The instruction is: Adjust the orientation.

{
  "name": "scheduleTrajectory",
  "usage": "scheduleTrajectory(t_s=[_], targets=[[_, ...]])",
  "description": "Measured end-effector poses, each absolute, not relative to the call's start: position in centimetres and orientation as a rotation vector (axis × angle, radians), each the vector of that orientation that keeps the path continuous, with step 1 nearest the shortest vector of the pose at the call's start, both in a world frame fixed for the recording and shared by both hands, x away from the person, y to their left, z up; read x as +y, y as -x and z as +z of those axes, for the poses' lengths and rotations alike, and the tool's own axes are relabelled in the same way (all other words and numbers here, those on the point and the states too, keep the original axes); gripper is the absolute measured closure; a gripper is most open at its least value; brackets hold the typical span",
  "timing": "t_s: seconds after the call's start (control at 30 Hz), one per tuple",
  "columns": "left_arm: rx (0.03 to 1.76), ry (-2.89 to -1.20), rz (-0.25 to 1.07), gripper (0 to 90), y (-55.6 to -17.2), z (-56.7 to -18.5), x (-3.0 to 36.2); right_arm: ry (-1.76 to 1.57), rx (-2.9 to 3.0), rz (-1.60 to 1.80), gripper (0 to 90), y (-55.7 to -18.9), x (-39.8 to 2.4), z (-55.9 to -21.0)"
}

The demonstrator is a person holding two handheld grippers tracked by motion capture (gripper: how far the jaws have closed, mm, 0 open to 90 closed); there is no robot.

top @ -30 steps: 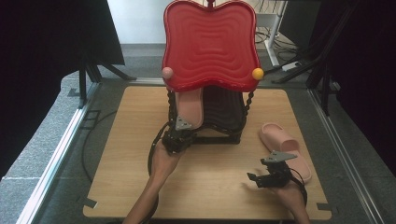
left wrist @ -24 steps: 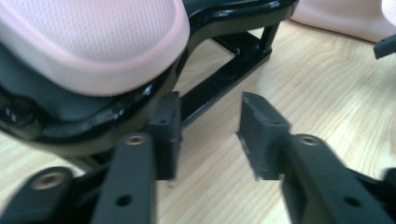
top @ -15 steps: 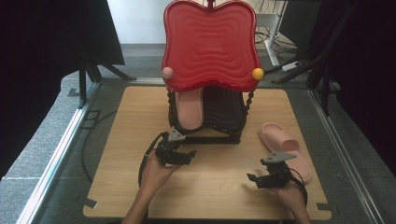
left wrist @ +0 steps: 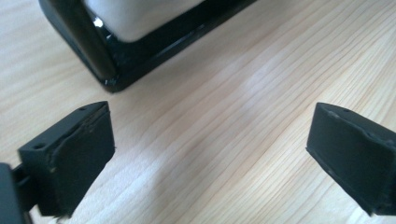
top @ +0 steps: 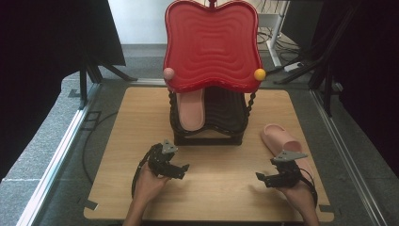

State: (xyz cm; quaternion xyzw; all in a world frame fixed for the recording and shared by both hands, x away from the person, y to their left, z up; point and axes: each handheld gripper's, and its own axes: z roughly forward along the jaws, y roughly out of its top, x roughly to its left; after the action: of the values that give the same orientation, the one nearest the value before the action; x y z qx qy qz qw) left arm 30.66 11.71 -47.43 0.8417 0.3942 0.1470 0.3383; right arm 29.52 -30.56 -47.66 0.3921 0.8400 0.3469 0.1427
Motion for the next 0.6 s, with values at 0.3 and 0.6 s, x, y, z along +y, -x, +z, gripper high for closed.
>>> scheduleTrajectory(t_s=[0.3,0.6], targets=[[1.042,-2.208,0.384,0.0,-30.4,-48.6,12.7,-1.211,2.376,0.96,13.2,-29.8,-32.9,-46.4],[1.083,-2.17,0.339,0.0,-30.1,-48.9,14.1,-1.312,2.269,0.888,18.5,-31.7,-34.8,-45.9]])
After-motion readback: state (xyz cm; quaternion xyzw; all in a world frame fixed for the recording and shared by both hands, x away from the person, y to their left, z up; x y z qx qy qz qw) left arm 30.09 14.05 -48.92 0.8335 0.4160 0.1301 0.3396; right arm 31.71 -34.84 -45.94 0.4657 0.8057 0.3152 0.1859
